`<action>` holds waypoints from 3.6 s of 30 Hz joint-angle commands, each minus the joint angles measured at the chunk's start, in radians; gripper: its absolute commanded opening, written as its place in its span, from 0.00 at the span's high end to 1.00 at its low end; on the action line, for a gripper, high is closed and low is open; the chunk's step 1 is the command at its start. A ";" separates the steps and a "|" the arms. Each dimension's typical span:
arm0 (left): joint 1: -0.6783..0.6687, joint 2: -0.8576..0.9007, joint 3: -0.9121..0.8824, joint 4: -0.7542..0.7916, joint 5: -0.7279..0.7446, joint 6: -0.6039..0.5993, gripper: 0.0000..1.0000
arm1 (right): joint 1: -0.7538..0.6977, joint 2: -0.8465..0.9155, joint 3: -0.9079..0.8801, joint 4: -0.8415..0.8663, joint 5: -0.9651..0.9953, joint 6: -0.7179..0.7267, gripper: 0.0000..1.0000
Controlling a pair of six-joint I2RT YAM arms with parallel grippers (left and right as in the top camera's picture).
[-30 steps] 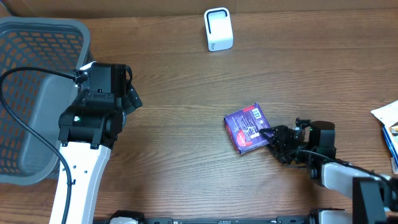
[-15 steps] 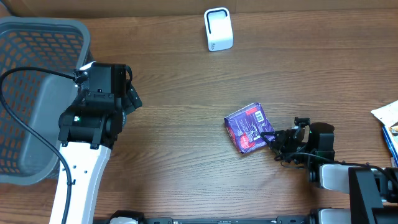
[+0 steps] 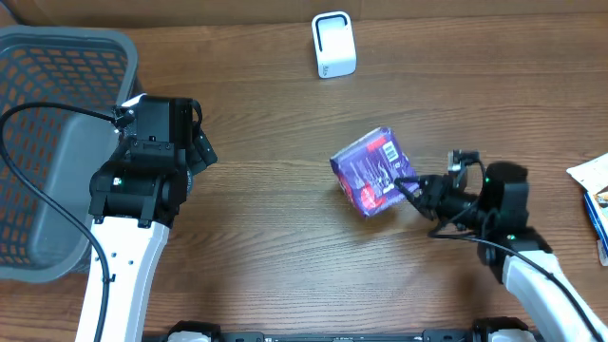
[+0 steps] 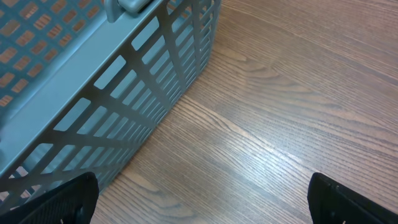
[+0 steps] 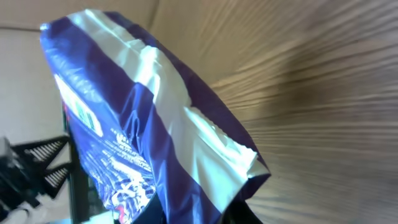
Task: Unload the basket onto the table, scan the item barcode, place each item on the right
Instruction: 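Lift the Carefree pack and carry it toward the white scanner, then hold the Carefree pack barcode against the scanner window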
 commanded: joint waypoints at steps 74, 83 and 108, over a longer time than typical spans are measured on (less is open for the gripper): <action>-0.007 -0.003 0.000 0.001 0.001 -0.014 0.01 | 0.380 0.830 0.766 0.795 1.608 -1.689 0.96; -0.007 -0.003 0.000 0.001 0.001 -0.014 0.00 | 0.391 1.032 0.826 1.097 1.482 -2.056 0.96; -0.007 -0.003 0.000 0.001 0.001 -0.014 0.00 | 0.446 1.222 1.004 0.983 1.324 -2.293 0.96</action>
